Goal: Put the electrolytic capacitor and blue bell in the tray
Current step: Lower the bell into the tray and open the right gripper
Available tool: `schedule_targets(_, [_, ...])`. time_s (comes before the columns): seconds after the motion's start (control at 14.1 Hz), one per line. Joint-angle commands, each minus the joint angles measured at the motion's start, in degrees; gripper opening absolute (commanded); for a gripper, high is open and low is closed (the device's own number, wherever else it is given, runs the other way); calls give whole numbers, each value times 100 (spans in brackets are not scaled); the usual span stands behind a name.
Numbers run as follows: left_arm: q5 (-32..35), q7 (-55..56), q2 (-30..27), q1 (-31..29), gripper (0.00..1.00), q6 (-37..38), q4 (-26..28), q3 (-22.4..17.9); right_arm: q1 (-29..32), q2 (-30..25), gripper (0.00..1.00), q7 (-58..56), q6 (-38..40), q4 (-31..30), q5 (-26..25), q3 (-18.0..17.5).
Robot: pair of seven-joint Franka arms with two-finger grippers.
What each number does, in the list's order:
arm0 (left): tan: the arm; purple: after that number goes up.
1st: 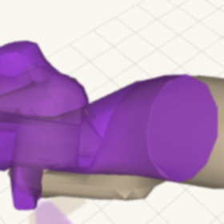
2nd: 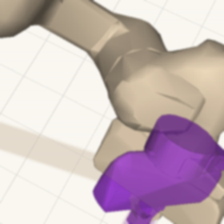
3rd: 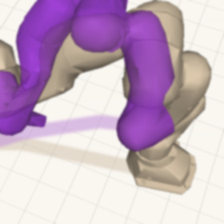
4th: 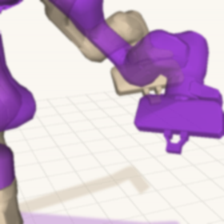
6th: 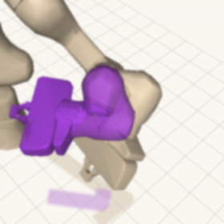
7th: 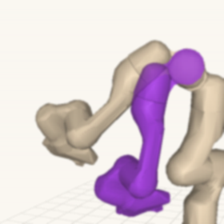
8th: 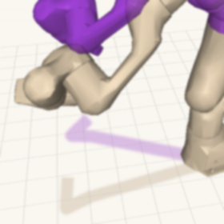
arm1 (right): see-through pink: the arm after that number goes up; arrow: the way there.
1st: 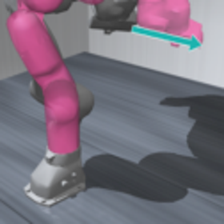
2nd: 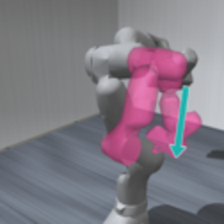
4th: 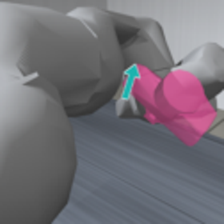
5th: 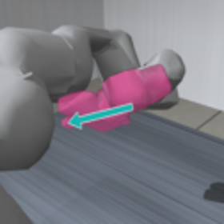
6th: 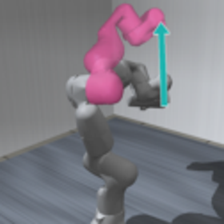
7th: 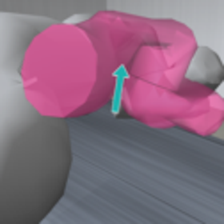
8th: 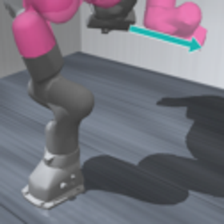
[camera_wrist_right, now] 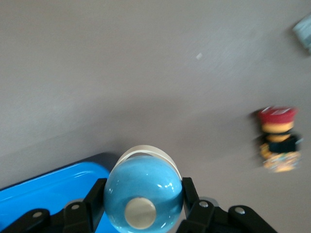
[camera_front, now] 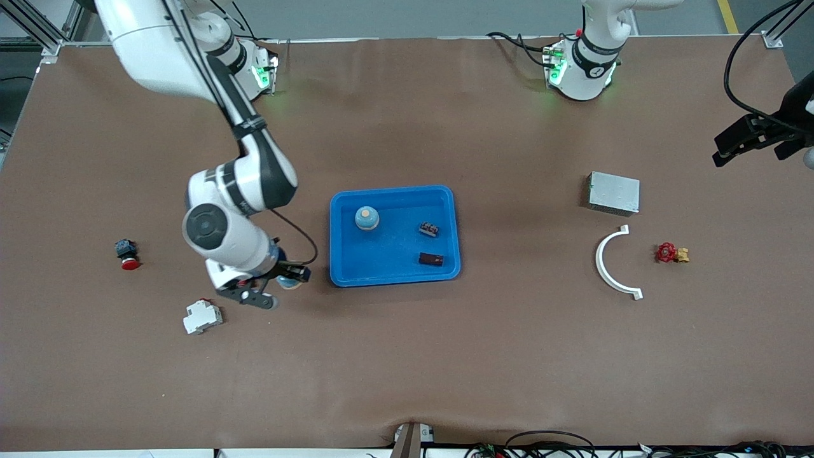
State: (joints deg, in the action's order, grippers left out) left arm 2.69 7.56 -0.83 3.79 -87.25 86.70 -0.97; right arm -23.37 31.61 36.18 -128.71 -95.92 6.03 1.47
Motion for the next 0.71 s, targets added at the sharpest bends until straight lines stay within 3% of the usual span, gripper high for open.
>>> schedule_targets(0.0, [-93,-88,4,8,100,23,-22,-26,-403,-269,0,782,-269,-410,-198,64])
schedule_targets(0.28, [-58,-53,13,17,100,-73,13,-26,-843,90,0,1864,-593,-314,-620,64])
schedule_targets(0.64, [-75,-35,-102,26,100,-135,277,27,-1143,750,0,2507,-620,230,-629,55])
